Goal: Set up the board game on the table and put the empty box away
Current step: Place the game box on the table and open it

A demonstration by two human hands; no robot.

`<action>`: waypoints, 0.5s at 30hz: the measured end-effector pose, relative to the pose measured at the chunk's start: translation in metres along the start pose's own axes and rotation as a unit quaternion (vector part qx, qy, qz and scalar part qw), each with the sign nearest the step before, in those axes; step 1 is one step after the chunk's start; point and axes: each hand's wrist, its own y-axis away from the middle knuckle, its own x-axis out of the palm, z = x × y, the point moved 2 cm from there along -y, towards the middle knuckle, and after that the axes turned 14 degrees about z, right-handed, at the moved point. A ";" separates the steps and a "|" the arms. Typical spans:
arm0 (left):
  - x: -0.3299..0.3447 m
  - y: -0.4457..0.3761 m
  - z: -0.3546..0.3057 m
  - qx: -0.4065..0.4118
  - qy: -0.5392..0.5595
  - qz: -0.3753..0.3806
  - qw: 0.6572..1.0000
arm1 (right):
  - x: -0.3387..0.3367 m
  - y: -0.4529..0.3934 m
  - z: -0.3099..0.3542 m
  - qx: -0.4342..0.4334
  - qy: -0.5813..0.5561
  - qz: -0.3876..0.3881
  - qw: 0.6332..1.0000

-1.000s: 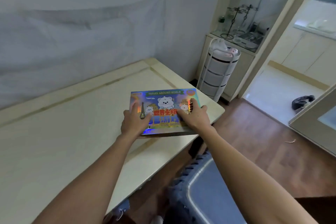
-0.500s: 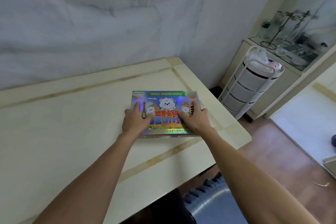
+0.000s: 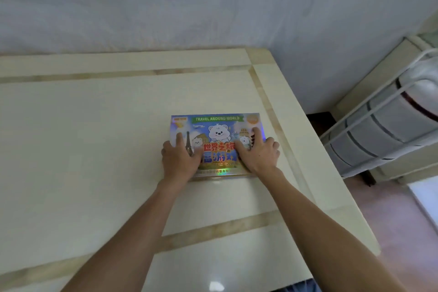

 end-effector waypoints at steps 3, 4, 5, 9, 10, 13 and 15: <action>0.023 -0.010 -0.005 -0.029 -0.087 -0.055 0.994 | 0.014 -0.019 -0.013 -0.029 0.039 -0.044 0.998; 0.029 -0.011 -0.008 -0.020 -0.121 -0.075 0.990 | 0.017 -0.022 -0.014 -0.048 0.055 -0.068 0.995; 0.035 -0.013 -0.011 0.005 -0.155 -0.099 0.983 | 0.021 -0.028 -0.015 -0.077 0.070 -0.091 0.990; 0.060 -0.022 -0.019 0.139 -0.276 -0.109 0.945 | 0.031 -0.046 -0.016 -0.199 0.125 -0.135 0.963; 0.062 -0.024 -0.019 0.146 -0.288 -0.097 0.941 | 0.032 -0.050 -0.017 -0.215 0.138 -0.142 0.956; 0.063 -0.025 -0.016 0.107 -0.303 -0.064 0.945 | 0.037 -0.057 -0.024 -0.231 0.146 -0.130 0.953; 0.065 -0.018 -0.016 0.082 -0.297 -0.038 0.951 | 0.037 -0.055 -0.025 -0.237 0.143 -0.096 0.956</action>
